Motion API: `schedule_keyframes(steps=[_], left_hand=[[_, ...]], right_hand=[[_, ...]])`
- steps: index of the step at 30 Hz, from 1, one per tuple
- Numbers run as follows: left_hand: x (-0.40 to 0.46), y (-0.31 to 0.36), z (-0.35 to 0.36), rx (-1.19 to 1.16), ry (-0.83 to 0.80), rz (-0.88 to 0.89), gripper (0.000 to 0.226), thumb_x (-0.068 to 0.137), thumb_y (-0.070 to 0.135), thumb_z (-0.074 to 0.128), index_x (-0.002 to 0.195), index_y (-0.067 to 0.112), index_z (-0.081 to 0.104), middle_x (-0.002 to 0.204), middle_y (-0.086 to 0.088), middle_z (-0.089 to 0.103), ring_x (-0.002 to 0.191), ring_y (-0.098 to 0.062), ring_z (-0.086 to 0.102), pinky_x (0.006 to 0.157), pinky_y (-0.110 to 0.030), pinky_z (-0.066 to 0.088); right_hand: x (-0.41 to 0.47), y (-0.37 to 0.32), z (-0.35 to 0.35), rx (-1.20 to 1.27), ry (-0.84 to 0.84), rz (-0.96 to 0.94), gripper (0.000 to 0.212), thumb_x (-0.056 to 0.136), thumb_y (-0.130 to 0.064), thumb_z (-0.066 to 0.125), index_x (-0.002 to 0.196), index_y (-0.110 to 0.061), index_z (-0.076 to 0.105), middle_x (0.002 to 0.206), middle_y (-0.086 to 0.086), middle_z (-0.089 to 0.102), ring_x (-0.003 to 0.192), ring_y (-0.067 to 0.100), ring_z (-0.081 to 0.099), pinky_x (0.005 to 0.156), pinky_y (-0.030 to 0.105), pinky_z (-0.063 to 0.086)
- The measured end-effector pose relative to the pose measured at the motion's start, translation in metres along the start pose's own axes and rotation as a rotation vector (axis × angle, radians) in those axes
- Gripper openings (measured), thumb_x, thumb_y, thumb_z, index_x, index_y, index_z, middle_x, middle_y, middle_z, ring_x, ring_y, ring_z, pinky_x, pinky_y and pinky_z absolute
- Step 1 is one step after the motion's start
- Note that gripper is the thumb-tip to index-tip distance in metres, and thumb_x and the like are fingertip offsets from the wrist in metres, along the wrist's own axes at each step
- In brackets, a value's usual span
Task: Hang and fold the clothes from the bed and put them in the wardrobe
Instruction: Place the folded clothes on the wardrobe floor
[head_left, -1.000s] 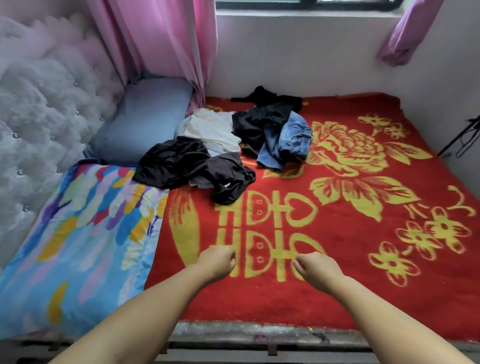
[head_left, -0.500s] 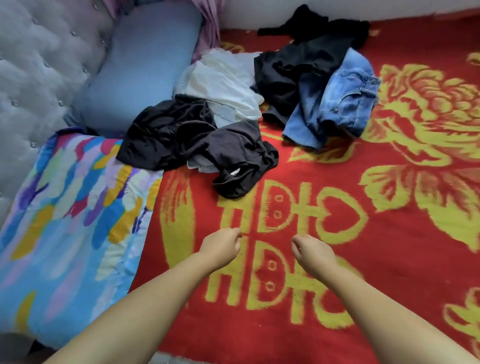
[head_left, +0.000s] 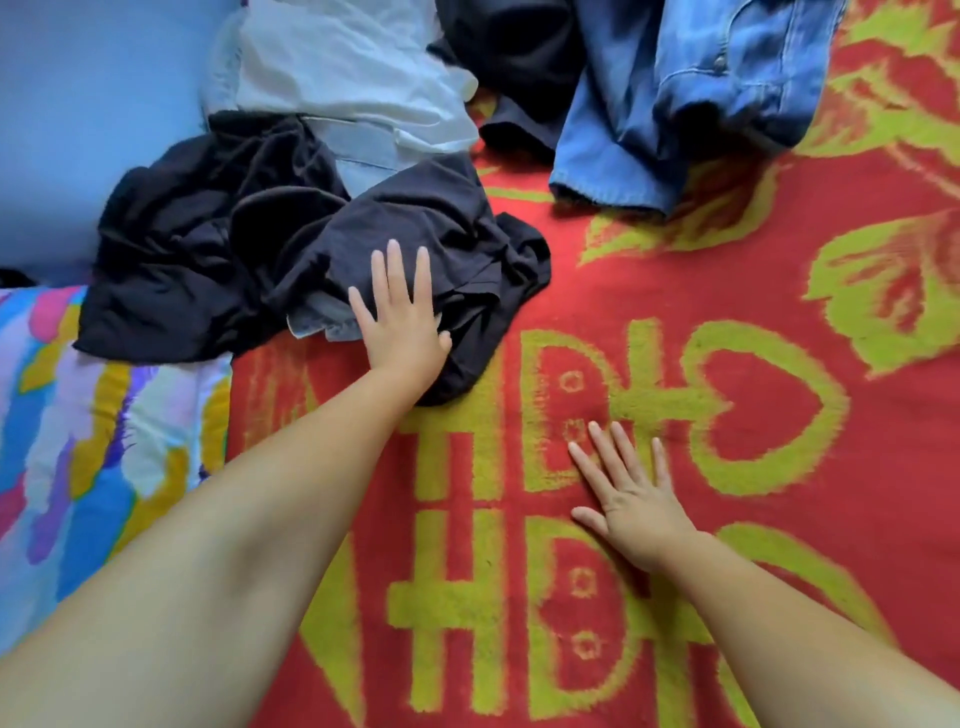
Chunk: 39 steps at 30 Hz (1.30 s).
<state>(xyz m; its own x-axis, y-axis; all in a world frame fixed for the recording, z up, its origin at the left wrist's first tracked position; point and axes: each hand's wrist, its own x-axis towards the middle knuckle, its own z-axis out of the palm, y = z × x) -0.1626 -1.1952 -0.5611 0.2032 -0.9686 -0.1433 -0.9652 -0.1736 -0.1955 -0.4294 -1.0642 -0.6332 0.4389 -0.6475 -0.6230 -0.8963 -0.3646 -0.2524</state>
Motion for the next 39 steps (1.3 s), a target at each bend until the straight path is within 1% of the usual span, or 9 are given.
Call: schedule_keyframes(steps=[3, 5, 8, 12, 20, 23, 26, 32, 39], left_hand=[[0.026, -0.010, -0.005, 0.069, -0.050, -0.010, 0.074, 0.092, 0.015, 0.054, 0.150, 0.018, 0.010, 0.159, -0.011, -0.010, 0.147, -0.026, -0.011, 0.116, -0.052, 0.005], [0.033, -0.018, -0.016, 0.046, -0.028, 0.084, 0.047, 0.090, 0.006, 0.051, 0.135, 0.013, 0.036, 0.152, -0.014, 0.026, 0.142, -0.028, 0.021, 0.113, -0.046, 0.023], [0.031, -0.032, -0.036, -0.223, 0.035, 0.074, 0.023, 0.087, 0.002, 0.043, 0.106, 0.010, 0.053, 0.111, -0.014, 0.059, 0.102, -0.036, 0.055, 0.081, -0.043, 0.042], [-0.012, -0.038, -0.045, -0.432, 0.004, 0.094, 0.024, 0.082, 0.010, 0.061, 0.106, 0.011, 0.059, 0.106, -0.015, 0.061, 0.101, -0.035, 0.056, 0.079, -0.042, 0.045], [-0.211, 0.001, -0.060, -0.685, -0.185, 0.245, 0.030, 0.100, 0.018, 0.044, 0.126, 0.018, 0.058, 0.113, -0.006, 0.069, 0.107, -0.027, 0.061, 0.084, -0.033, 0.041], [-0.241, 0.016, -0.120, -0.783, -0.134, 0.313, 0.029, 0.097, 0.025, 0.042, 0.119, 0.020, 0.060, 0.104, -0.004, 0.070, 0.099, -0.025, 0.062, 0.079, -0.031, 0.040], [-0.235, 0.020, -0.205, -0.911, 0.007, 0.347, 0.034, 0.089, 0.030, 0.039, 0.110, 0.018, 0.063, 0.094, -0.002, 0.071, 0.089, -0.022, 0.064, 0.077, -0.033, 0.044], [-0.214, -0.013, -0.361, -1.067, 0.337, 0.433, 0.017, 0.093, 0.022, 0.055, 0.096, 0.011, 0.067, 0.086, 0.006, 0.068, 0.082, -0.007, 0.063, 0.079, -0.028, 0.048], [-0.229, -0.053, -0.480, -1.270, 0.407, 0.499, 0.008, 0.083, 0.022, 0.072, 0.084, 0.017, 0.066, 0.072, 0.007, 0.065, 0.064, 0.000, 0.057, 0.066, -0.019, 0.048]], right_hand=[[-0.001, 0.000, 0.006, -0.017, 0.043, 0.053, 0.077, 0.087, -0.072, -0.009, 0.152, -0.031, -0.003, 0.162, 0.008, 0.003, 0.147, 0.024, -0.004, 0.113, 0.055, -0.008], [0.002, 0.002, 0.010, -0.032, 0.025, 0.080, 0.070, 0.095, -0.065, 0.006, 0.151, -0.026, 0.020, 0.155, 0.007, 0.029, 0.143, 0.027, 0.021, 0.110, 0.056, 0.010], [0.000, 0.001, 0.006, -0.064, 0.070, 0.056, 0.073, 0.093, -0.067, 0.000, 0.153, -0.027, 0.012, 0.159, 0.007, 0.019, 0.145, 0.026, 0.010, 0.111, 0.056, 0.003], [-0.004, -0.002, -0.008, -0.009, -0.005, 0.006, 0.069, 0.090, -0.069, 0.004, 0.136, -0.038, -0.037, 0.143, -0.005, -0.048, 0.134, 0.017, -0.043, 0.106, 0.051, -0.028], [-0.064, -0.016, -0.100, 0.313, -0.115, 0.038, 0.065, 0.097, -0.029, 0.051, 0.152, -0.014, 0.019, 0.154, 0.011, 0.031, 0.139, 0.025, 0.033, 0.108, 0.030, 0.031], [-0.115, -0.026, -0.140, 0.409, -0.059, -0.021, 0.077, 0.093, -0.028, 0.057, 0.154, -0.023, 0.010, 0.152, 0.009, 0.031, 0.138, 0.023, 0.034, 0.104, 0.028, 0.032], [-0.162, -0.044, -0.195, 0.412, 0.057, -0.090, 0.043, 0.095, -0.022, 0.051, 0.138, -0.017, 0.049, 0.144, 0.003, 0.043, 0.135, 0.017, 0.037, 0.101, 0.025, 0.032], [-0.258, -0.070, -0.336, 0.850, 0.481, -0.144, 0.025, 0.097, -0.013, 0.044, 0.085, -0.023, 0.064, 0.071, -0.008, 0.061, 0.069, 0.013, 0.054, 0.065, 0.028, 0.042], [-0.367, -0.126, -0.463, 0.891, 0.818, -0.323, 0.027, 0.097, -0.011, 0.045, 0.082, -0.021, 0.065, 0.076, 0.004, 0.057, 0.072, 0.019, 0.050, 0.065, 0.033, 0.038]])
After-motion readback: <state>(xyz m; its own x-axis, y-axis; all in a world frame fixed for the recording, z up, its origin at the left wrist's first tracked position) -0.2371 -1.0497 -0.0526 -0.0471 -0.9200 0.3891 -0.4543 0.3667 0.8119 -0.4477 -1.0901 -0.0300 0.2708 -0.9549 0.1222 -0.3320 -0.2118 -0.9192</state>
